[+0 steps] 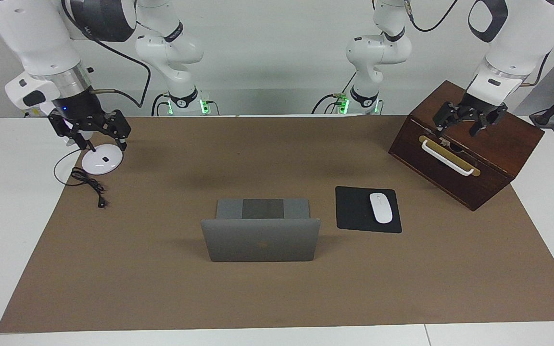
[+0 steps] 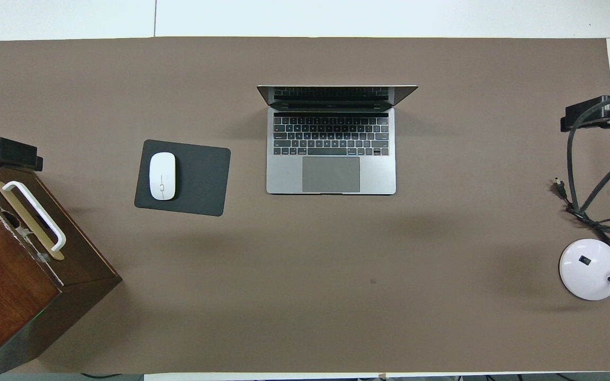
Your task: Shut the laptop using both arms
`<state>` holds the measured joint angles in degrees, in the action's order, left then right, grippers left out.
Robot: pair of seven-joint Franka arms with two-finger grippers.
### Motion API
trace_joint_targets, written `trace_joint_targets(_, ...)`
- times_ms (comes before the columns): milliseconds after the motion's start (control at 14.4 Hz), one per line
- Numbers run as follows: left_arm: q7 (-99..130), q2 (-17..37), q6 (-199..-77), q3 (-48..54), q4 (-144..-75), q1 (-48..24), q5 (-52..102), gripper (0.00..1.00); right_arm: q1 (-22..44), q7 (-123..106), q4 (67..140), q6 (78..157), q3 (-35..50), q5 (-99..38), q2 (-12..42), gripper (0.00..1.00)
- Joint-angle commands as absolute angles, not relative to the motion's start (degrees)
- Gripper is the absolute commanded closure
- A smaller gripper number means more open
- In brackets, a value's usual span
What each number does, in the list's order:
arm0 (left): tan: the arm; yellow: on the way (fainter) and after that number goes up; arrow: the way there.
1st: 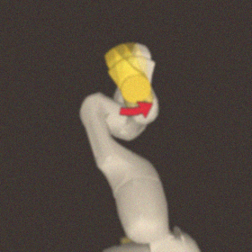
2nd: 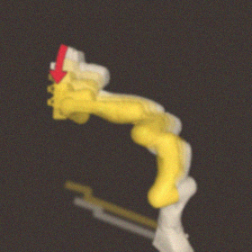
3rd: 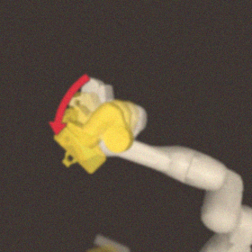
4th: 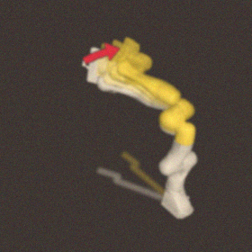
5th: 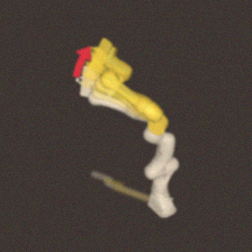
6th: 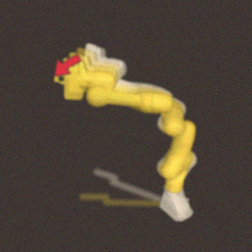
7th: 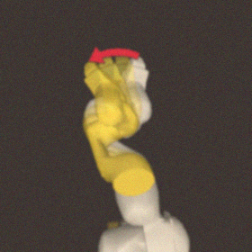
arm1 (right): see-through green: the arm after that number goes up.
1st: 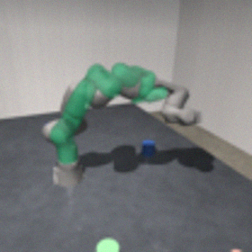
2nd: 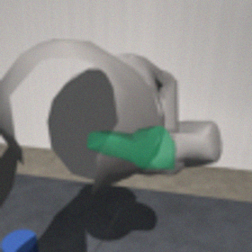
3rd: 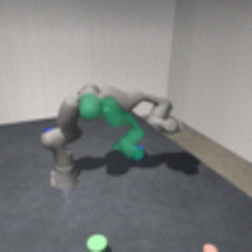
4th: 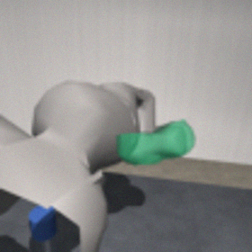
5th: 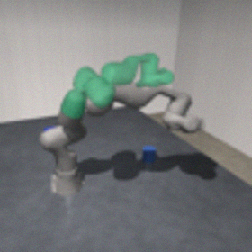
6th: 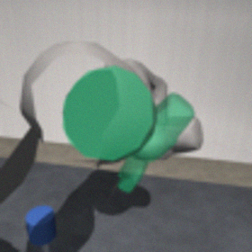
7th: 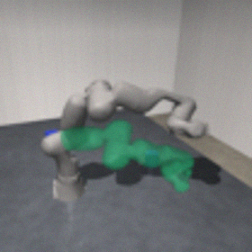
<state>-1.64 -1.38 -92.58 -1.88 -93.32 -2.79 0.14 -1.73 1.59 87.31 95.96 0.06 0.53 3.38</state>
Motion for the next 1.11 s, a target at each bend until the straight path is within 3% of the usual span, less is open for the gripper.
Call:
trace_joint_targets(0, -0.9, -2.5, -91.8, -2.4, -94.1, -3.3, 0.1, 0.00, -1.6, 1.4, 86.0, 95.4, 0.2, 0.4, 4.5, 0.00)
trace_joint_targets(486, -0.6, -2.9, -93.3, -2.5, -94.7, -3.3, 0.1, 0.00, -1.7, 1.1, 86.0, 94.5, 0.4, 0.0, 4.6, 0.00)
trace_joint_targets(556, -0.6, -2.8, -93.9, -2.6, -94.7, -3.3, 0.1, 0.10, -2.1, 0.6, 86.0, 94.3, 0.3, -0.4, 4.6, 0.00)
trace_joint_targets(625, -0.6, -2.8, -94.6, -2.5, -94.7, -3.3, 0.1, 0.28, -1.8, 0.8, 86.0, 94.4, 0.2, -0.4, 4.6, 0.00)
trace_joint_targets(695, -0.7, -2.8, -95.4, -2.5, -94.7, -3.2, 0.1, 0.56, -1.7, 0.5, 86.0, 94.2, 0.2, -0.3, 4.5, 0.00)
trace_joint_targets(764, -1.1, -2.8, -96.0, -2.5, -94.7, -3.2, 0.1, 0.94, -2.0, 0.5, 86.0, 94.3, 0.2, -0.7, 4.5, 0.00)
trace_joint_targets(834, -1.2, -2.7, -96.4, -2.6, -94.7, -3.1, 0.1, 1.00, -2.4, 0.5, 86.0, 94.4, 0.2, -1.0, 4.6, 0.00)
trace_joint_targets(1042, -0.4, -2.8, -96.9, -2.6, -94.9, -2.2, 0.1, 1.00, -1.6, 1.1, 85.5, 95.3, 0.3, -0.4, 4.7, 0.05)
